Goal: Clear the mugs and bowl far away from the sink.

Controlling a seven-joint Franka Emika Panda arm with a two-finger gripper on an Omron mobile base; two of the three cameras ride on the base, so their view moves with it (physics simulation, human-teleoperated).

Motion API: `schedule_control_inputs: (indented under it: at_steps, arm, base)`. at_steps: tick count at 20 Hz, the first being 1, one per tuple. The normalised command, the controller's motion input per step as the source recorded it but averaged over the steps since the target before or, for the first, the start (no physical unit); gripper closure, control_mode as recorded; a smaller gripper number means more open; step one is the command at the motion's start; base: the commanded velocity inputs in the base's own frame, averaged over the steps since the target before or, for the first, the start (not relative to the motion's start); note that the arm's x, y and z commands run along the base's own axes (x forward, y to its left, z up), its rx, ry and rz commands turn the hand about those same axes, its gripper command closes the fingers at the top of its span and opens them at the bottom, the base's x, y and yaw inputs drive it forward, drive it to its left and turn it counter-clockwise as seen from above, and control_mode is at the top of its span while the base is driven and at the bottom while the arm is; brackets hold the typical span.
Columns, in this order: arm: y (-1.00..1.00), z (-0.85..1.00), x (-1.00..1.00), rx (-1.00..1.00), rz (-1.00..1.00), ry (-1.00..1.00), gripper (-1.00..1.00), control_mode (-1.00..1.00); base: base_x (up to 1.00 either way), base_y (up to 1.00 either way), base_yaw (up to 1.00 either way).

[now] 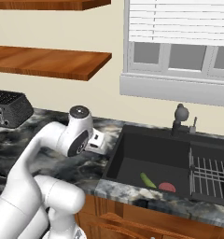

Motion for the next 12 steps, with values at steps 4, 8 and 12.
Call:
schedule_control_inputs:
  at_steps: [4,8,12]
  arm:
    - [0.0,1.0,-0.73,0.0,0.0,0.08,1.0,-1.0]
    - [0.0,0.8,-0.93,0.02,0.0,-0.22,1.0,-1.0]
    - [0.08,0.64,-0.91,0.01,0.0,-0.29,1.0,-1.0]
  base:
    - [0.0,0.0,0.0]
    - [0.0,0.0,0.0]
    - [0.0,0.0,0.0]
